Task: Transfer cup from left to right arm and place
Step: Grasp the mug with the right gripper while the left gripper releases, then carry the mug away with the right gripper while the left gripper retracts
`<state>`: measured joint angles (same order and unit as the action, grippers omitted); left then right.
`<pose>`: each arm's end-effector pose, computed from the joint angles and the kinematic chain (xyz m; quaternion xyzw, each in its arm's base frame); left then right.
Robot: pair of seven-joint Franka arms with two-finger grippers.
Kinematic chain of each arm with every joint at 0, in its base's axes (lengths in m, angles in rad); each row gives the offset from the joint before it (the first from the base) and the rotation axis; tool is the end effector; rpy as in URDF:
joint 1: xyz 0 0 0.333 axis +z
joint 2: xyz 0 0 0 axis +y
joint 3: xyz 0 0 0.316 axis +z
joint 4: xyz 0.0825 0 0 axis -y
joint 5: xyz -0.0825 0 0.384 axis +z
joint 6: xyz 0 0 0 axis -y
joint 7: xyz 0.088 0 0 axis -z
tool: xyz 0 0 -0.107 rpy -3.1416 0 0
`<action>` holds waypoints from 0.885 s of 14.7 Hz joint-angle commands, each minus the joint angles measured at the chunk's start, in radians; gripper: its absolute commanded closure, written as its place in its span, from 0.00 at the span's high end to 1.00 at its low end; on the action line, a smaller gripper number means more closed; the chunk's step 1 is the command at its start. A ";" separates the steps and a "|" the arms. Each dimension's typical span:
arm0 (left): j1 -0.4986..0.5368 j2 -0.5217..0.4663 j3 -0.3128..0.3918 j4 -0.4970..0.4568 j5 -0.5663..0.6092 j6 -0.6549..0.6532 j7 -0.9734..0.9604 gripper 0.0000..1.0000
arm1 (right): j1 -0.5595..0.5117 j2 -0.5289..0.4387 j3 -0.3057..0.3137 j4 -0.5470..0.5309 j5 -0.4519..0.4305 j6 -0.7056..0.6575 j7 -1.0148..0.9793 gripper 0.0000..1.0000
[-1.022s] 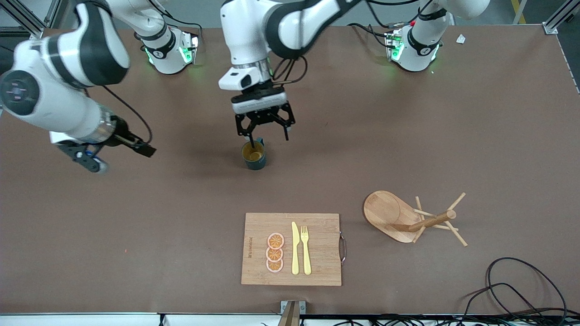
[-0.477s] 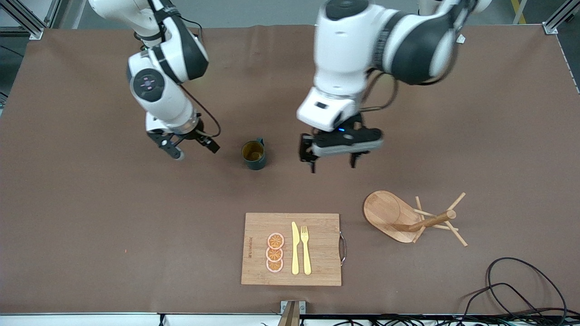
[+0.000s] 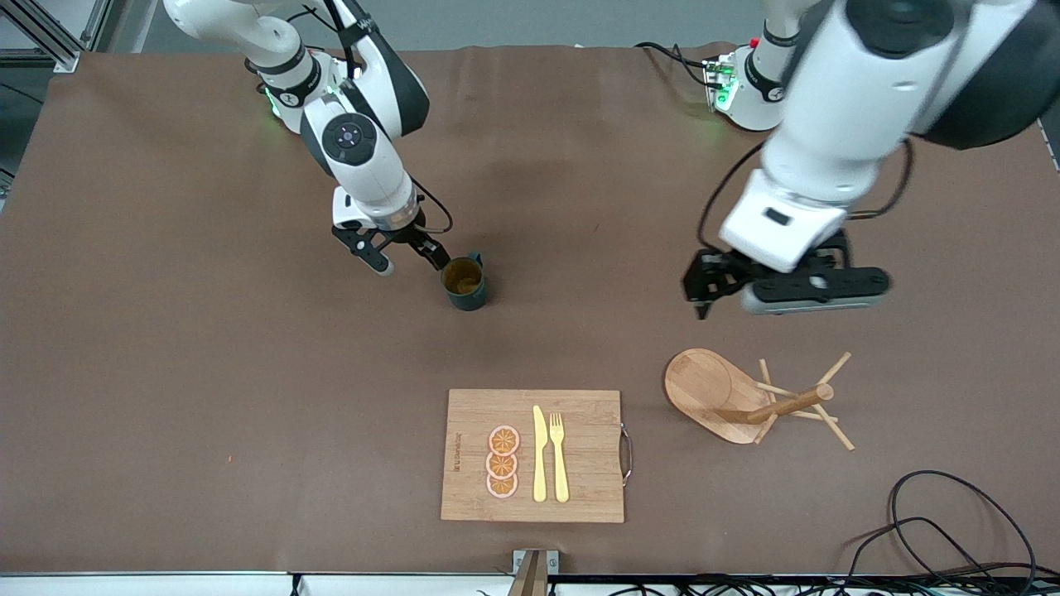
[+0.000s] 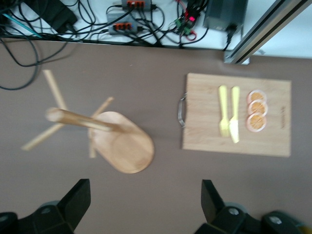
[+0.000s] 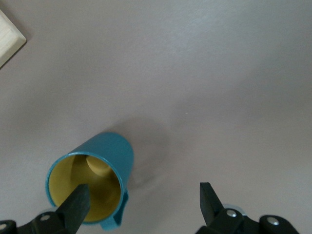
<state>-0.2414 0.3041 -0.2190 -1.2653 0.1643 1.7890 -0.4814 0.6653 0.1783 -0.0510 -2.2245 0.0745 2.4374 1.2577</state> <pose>0.6122 -0.2605 0.6118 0.9923 0.0103 0.1230 0.0066 0.4480 0.3164 0.2973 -0.9393 0.3420 0.0058 0.0260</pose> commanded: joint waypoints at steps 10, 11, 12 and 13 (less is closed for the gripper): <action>0.197 -0.170 -0.005 -0.112 -0.137 -0.188 0.165 1.00 | 0.069 0.162 -0.012 0.051 0.008 0.149 0.071 0.51; 0.223 -0.187 -0.006 -0.126 -0.150 -0.188 0.170 1.00 | 0.071 0.162 -0.012 0.052 0.007 0.149 0.071 0.36; 0.231 -0.209 -0.005 -0.147 -0.152 -0.186 0.200 1.00 | 0.074 0.164 -0.012 0.052 -0.001 0.147 0.048 0.22; 0.232 -0.229 -0.002 -0.166 -0.152 -0.181 0.237 1.00 | 0.079 0.164 -0.012 0.054 -0.004 0.147 0.031 0.08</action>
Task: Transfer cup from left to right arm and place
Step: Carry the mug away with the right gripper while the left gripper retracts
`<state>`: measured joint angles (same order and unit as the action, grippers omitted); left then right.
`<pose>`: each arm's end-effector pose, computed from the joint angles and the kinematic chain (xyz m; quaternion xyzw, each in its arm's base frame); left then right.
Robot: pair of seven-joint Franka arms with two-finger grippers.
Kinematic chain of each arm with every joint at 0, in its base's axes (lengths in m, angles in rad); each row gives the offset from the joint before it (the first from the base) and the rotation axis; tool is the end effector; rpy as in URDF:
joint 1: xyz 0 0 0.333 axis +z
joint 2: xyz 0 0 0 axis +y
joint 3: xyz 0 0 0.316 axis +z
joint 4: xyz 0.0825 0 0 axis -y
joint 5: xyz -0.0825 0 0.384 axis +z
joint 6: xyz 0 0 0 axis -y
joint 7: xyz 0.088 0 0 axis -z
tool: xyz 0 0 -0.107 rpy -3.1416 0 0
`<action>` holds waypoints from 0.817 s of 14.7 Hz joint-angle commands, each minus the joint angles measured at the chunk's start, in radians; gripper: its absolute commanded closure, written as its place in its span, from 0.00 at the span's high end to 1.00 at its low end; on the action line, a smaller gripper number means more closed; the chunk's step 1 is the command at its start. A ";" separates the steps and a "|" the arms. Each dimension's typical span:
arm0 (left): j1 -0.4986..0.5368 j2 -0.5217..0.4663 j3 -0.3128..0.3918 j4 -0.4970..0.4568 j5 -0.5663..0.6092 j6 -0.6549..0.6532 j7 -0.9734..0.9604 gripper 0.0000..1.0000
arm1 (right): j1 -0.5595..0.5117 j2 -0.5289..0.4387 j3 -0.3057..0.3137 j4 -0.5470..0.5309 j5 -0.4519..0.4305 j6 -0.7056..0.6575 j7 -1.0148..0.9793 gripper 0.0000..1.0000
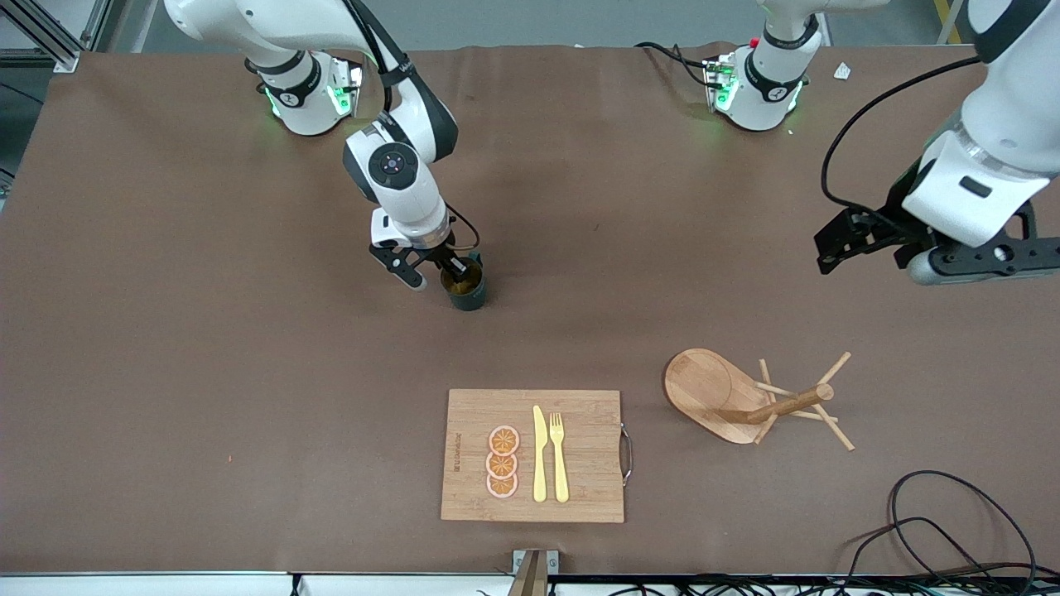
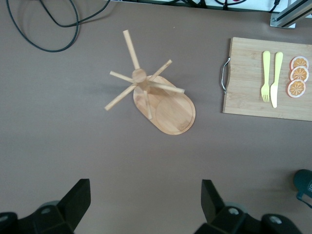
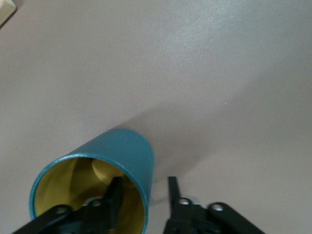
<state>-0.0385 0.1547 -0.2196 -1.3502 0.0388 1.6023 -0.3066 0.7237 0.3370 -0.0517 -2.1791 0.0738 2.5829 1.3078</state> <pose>0.5888 -0.1389 0.6442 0.9984 0.0267 0.0492 0.0115 0.4461 0.3533 0.2403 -0.9399 0.3397 -0.0084 0.0349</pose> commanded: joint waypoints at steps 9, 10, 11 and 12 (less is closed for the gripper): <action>0.089 -0.129 -0.003 -0.136 -0.027 0.007 0.136 1.00 | -0.050 -0.033 -0.017 0.007 -0.005 -0.072 -0.598 0.00; 0.091 -0.130 -0.003 -0.133 -0.027 0.007 0.153 1.00 | -0.079 -0.047 -0.019 0.001 -0.006 -0.078 -0.696 0.00; 0.094 -0.130 0.002 -0.132 -0.027 0.007 0.177 1.00 | -0.119 -0.067 -0.019 -0.008 -0.006 -0.087 -0.822 0.00; 0.095 -0.130 0.008 -0.132 -0.027 0.007 0.199 1.00 | -0.168 -0.084 -0.019 -0.013 -0.006 -0.108 -0.952 0.00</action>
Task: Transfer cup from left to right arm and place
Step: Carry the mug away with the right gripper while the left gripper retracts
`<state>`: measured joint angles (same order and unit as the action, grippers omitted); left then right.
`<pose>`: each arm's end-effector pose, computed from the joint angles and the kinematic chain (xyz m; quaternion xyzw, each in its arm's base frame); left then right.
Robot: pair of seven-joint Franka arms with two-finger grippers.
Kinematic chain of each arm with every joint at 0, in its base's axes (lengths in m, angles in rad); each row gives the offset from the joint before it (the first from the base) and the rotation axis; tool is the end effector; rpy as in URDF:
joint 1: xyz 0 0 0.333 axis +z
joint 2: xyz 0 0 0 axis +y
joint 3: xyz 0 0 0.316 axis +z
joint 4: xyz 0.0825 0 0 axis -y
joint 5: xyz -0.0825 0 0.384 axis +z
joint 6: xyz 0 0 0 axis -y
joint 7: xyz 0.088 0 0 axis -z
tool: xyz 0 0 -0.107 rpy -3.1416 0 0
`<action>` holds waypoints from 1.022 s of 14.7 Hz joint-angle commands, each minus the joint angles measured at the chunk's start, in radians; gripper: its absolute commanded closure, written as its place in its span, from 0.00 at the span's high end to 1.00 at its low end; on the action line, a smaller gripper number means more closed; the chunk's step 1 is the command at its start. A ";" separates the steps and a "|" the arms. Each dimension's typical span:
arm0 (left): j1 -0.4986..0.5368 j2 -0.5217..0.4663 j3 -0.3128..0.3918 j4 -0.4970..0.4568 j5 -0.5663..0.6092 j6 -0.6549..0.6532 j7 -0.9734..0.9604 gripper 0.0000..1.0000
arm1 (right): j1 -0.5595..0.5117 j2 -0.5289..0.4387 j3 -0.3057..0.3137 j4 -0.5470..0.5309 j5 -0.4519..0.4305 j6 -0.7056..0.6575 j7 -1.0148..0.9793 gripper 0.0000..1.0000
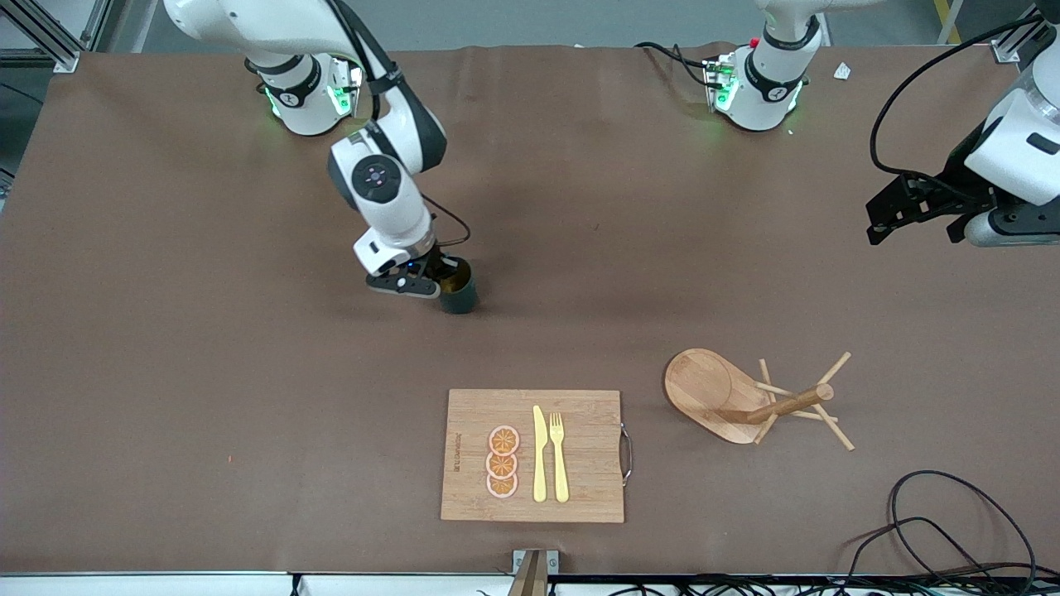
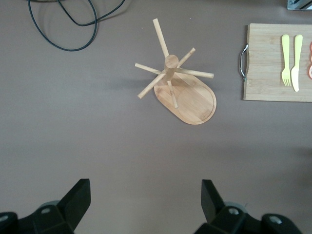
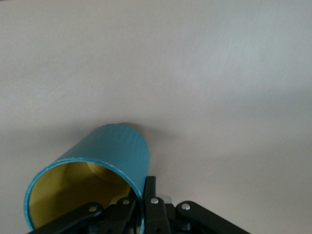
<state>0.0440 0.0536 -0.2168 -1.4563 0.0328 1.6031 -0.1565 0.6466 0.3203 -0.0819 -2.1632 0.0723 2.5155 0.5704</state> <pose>0.5674 -0.0917 0.6522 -0.9988 0.0075 -0.0483 0.0028 0.4812 0.3044 0.2501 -0.9994 0.0295 -0.0095 0.0165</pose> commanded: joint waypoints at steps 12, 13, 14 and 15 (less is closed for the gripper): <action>-0.002 -0.011 0.020 -0.022 -0.021 0.000 0.049 1.00 | -0.560 -0.106 0.010 -0.050 -0.015 -0.109 -1.389 0.00; -0.028 -0.011 0.046 -0.021 -0.021 -0.003 0.034 1.00 | -0.590 -0.099 0.011 -0.047 -0.047 -0.101 -1.441 0.00; -0.062 -0.012 0.075 -0.021 -0.021 -0.003 0.019 1.00 | -0.616 -0.092 0.011 -0.046 -0.101 -0.086 -1.477 0.00; -0.087 -0.015 0.097 -0.019 -0.019 -0.003 0.009 1.00 | -0.633 -0.087 0.011 -0.046 -0.141 -0.071 -1.488 0.00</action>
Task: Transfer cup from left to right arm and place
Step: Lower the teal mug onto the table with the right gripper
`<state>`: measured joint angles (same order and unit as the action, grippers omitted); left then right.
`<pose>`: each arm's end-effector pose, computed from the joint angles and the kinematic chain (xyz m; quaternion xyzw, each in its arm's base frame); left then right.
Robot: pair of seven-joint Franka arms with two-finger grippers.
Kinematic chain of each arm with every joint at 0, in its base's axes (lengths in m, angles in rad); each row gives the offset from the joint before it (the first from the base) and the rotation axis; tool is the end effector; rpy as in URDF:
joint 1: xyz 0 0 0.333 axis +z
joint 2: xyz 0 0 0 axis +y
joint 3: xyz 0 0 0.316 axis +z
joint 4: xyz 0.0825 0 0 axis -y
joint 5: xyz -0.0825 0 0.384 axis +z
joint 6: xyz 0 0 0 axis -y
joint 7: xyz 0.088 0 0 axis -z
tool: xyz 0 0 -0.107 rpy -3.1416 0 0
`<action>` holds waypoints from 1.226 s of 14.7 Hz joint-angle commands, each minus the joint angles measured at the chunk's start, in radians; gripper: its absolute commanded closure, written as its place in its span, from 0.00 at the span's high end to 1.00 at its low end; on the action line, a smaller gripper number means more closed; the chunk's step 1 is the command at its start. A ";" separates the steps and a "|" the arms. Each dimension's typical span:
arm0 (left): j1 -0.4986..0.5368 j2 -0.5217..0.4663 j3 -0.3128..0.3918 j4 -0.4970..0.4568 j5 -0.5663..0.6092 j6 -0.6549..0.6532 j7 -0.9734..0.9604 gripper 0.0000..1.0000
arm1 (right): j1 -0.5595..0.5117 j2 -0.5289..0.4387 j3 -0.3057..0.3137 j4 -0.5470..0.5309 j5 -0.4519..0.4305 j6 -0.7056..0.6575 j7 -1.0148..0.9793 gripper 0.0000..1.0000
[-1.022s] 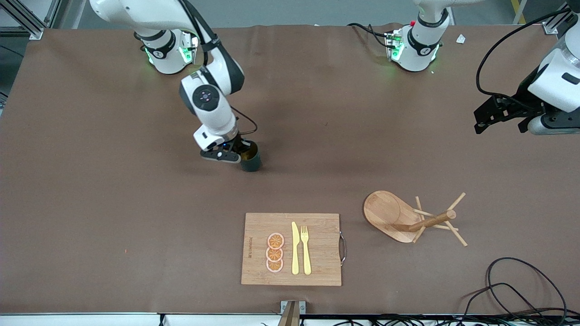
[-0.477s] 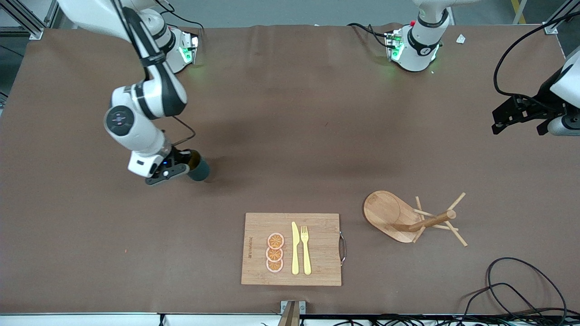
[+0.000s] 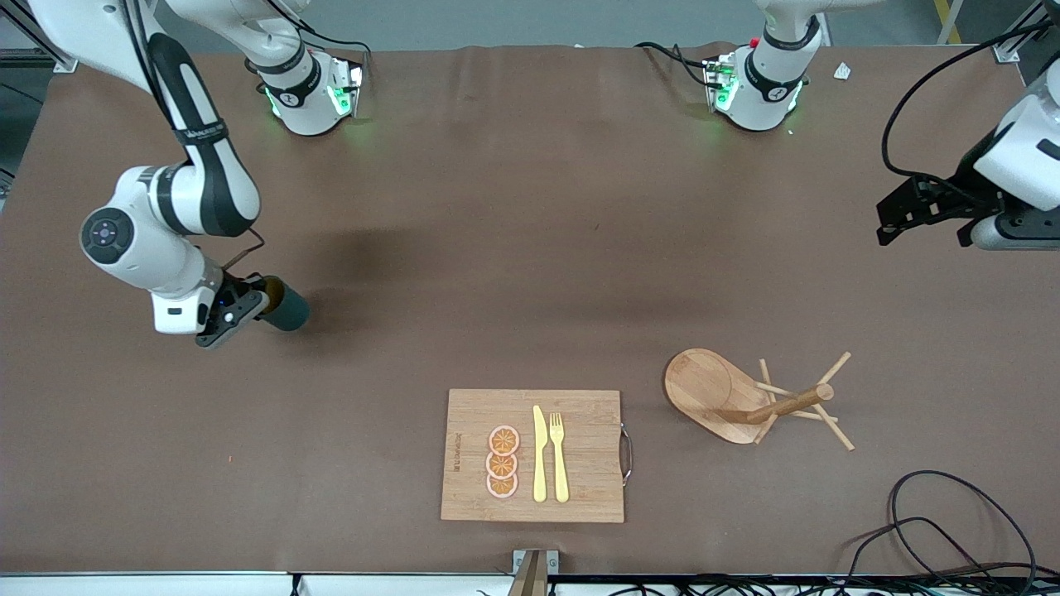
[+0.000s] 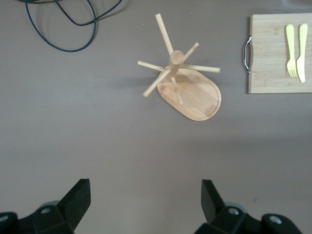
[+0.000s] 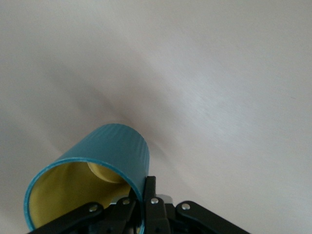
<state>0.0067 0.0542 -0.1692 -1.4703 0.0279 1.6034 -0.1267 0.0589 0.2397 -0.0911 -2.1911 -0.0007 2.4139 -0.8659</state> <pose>0.5686 -0.0872 0.6450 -0.9990 0.0175 -0.0408 0.0036 0.5542 -0.0177 0.2753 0.9137 0.4062 -0.0120 0.0065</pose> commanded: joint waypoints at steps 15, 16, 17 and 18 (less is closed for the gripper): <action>-0.076 -0.010 0.073 0.011 -0.019 -0.005 -0.016 1.00 | -0.120 0.108 0.022 0.059 -0.180 0.036 -0.041 0.47; -0.077 -0.010 0.073 0.008 -0.020 -0.008 -0.017 1.00 | -0.129 0.115 0.022 0.060 -0.180 0.036 -0.041 0.99; -0.077 -0.011 0.073 0.010 -0.020 -0.025 -0.016 1.00 | -0.136 0.115 0.024 0.063 -0.180 0.034 -0.041 1.00; -0.071 -0.013 0.073 0.011 -0.020 -0.042 -0.001 1.00 | -0.136 0.113 0.024 0.063 -0.180 0.031 -0.041 1.00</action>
<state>-0.0657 0.0517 -0.1003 -1.4580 0.0276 1.5917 -0.1415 -0.0461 0.3463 -0.0874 -2.1400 -0.1628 2.4501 -0.9123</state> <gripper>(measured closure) 0.000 0.648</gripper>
